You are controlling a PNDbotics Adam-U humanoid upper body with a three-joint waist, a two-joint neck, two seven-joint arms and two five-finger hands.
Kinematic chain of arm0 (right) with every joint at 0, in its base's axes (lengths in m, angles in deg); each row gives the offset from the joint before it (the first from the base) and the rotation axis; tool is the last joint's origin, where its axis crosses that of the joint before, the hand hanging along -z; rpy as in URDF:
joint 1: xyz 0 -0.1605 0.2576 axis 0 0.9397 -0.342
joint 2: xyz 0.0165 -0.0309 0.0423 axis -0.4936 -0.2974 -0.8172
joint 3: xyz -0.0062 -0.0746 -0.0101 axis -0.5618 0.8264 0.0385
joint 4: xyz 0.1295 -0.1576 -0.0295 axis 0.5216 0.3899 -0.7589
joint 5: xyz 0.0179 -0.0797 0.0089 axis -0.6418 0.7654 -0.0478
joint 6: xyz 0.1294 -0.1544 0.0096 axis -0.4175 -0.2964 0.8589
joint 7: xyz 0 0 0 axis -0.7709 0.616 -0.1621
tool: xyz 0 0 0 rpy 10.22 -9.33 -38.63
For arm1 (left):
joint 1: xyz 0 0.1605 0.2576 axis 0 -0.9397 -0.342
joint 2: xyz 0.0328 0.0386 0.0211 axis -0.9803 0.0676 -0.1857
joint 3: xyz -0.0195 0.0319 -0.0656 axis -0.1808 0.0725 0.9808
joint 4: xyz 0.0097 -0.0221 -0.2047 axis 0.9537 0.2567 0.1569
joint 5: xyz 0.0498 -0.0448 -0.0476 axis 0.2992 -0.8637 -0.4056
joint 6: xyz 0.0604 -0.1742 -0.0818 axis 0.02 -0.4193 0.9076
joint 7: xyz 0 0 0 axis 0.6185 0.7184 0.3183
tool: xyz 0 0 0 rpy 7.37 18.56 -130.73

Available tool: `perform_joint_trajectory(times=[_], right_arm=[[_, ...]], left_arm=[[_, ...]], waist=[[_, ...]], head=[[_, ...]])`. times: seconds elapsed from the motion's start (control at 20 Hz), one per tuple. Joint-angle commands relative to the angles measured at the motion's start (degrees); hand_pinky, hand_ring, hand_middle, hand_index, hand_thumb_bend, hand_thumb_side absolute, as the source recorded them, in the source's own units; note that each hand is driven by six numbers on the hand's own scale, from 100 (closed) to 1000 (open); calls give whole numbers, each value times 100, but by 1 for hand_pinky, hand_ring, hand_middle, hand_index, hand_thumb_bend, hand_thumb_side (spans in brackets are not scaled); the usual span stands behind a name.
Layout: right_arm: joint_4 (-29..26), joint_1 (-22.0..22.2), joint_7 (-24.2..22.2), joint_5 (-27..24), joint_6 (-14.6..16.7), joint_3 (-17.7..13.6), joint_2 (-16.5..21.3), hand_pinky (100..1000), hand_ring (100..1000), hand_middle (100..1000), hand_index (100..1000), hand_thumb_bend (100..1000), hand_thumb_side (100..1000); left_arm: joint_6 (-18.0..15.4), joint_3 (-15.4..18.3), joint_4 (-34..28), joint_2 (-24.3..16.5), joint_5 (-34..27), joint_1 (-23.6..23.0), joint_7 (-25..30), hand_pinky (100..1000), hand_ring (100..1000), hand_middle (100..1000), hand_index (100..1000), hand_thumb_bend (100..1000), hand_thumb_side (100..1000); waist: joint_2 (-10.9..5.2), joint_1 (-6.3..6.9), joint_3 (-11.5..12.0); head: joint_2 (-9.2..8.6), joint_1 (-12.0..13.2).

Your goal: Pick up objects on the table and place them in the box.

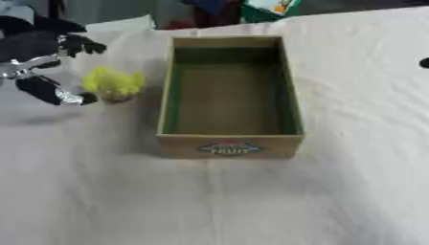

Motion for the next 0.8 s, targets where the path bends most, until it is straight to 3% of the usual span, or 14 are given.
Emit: perform_joint_trajectory(times=[0.05, 0.4, 0.8], right_arm=[[-114, -61, -21, -27, 8, -16, 123, 829, 599, 728, 934, 100, 751], [-114, -66, -27, -25, 6, -6, 142, 829, 599, 728, 935, 100, 747], [-114, -194, -83, -35, 3, 30, 169, 829, 599, 729, 935, 100, 740]], left_arm=[[-653, 49, -16, -311, -94, 51, 375, 675, 831, 839, 996, 661, 806], [-719, 108, 18, -419, -279, -52, 112, 672, 826, 834, 996, 609, 787], [-484, 285, 292, -400, -99, 11, -131, 666, 823, 828, 988, 561, 747]], waist=[[-106, 11, -2], [-80, 54, -15], [42, 153, -229]], head=[[84, -46], [81, -155], [-31, 31]])
